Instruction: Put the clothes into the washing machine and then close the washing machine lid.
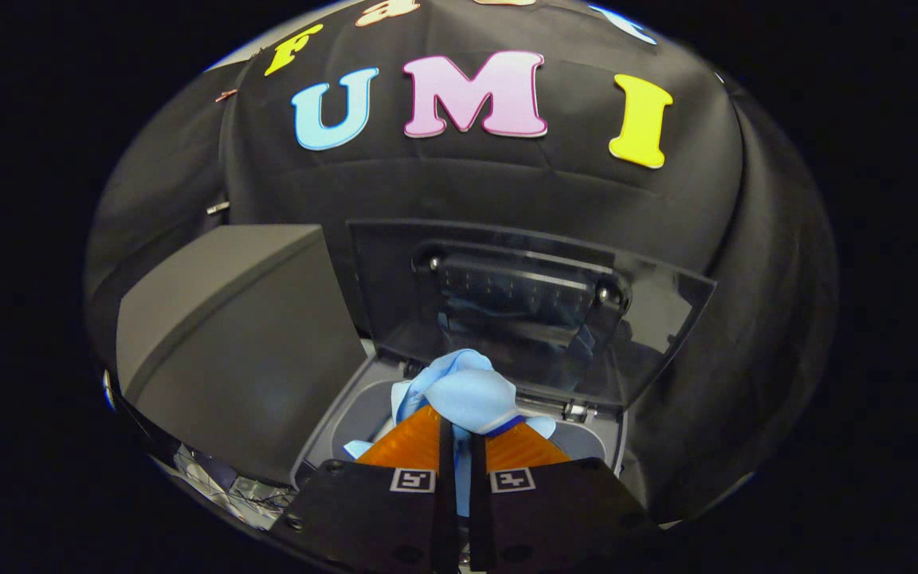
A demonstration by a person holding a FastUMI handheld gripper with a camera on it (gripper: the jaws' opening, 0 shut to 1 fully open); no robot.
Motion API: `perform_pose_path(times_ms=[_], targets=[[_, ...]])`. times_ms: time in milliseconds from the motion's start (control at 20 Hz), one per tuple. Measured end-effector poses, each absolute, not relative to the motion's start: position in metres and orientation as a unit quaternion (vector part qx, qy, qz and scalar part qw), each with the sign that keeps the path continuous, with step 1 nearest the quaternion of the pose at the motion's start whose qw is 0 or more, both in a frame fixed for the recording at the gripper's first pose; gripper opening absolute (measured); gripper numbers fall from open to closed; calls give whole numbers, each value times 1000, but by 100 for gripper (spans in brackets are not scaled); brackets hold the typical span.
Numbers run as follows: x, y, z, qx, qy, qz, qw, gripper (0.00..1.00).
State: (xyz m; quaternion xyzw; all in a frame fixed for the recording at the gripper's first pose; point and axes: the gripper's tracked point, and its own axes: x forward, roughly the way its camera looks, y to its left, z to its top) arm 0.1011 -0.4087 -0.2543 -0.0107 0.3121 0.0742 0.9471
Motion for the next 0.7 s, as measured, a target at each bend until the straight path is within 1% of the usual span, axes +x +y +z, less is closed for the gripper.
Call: perform_pose_path(times_ms=[250, 700], targets=[[88, -411, -309, -21, 360, 63, 931, 10], [83, -410, -372, -29, 416, 49, 907, 10]])
